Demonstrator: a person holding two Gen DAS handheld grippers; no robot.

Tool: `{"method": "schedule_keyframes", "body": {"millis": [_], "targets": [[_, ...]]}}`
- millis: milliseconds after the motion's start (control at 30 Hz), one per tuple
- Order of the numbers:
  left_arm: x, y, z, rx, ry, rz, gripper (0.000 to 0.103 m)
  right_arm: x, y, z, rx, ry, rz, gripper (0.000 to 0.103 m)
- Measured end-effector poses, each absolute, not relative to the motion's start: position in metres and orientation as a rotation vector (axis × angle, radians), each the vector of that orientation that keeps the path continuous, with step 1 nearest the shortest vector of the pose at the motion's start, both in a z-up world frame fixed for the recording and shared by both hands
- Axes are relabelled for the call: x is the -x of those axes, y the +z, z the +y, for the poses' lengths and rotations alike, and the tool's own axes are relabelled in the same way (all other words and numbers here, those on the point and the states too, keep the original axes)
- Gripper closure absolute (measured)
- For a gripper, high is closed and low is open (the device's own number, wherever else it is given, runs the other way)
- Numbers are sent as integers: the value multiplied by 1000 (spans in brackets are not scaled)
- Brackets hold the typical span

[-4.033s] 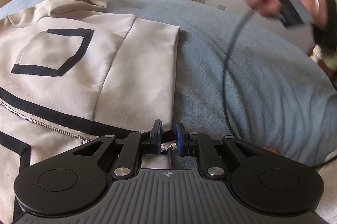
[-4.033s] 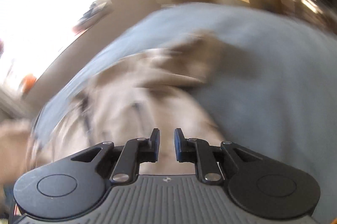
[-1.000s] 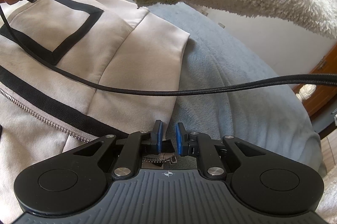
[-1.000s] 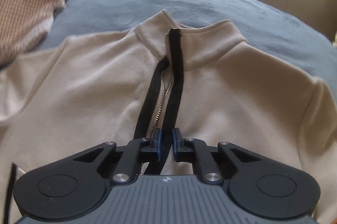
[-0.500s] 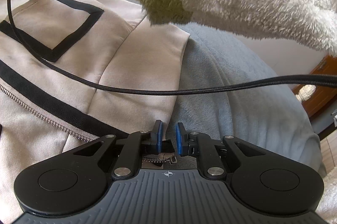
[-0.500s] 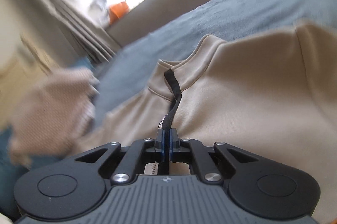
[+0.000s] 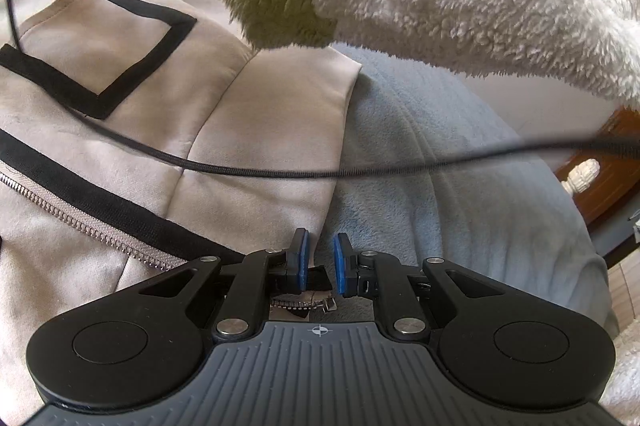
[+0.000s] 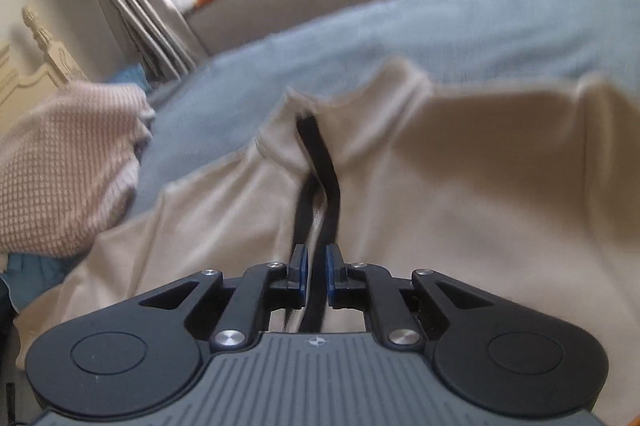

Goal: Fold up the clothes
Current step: 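Lift the collar with the right gripper and release the zipper pull with the left gripper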

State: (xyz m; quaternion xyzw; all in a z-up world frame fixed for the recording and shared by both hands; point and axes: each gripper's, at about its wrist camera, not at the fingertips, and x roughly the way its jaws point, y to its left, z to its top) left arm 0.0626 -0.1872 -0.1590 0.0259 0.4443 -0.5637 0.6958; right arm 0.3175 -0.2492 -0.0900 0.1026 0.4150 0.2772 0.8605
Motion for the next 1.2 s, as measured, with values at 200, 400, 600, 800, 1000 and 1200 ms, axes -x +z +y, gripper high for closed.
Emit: {"method": "schedule_keyframes", "body": {"millis": [200,400,600,800,1000,1200], "targets": [[-64,-161,-189,-56,-1255,993,90,-342,-110,-234,-169,462,899,95],[-63,-158,-187,-51,-1240,992,90,-332,-106,-248,-188,404,883,94],[-59,-149,-175,-4,-1238,972,73,-281,-51,-332,-248,338,761,93],[-62,-136,-146,30,-1218,956,51,-206,-1,-436,-333,222,650,91],[-84,-119,-109,59,-1151,991,39,-184,9,-478,-420,122,596,85],[-142,-83,-72,68,-945,928,39,-224,-23,-444,-388,149,646,85]]}}
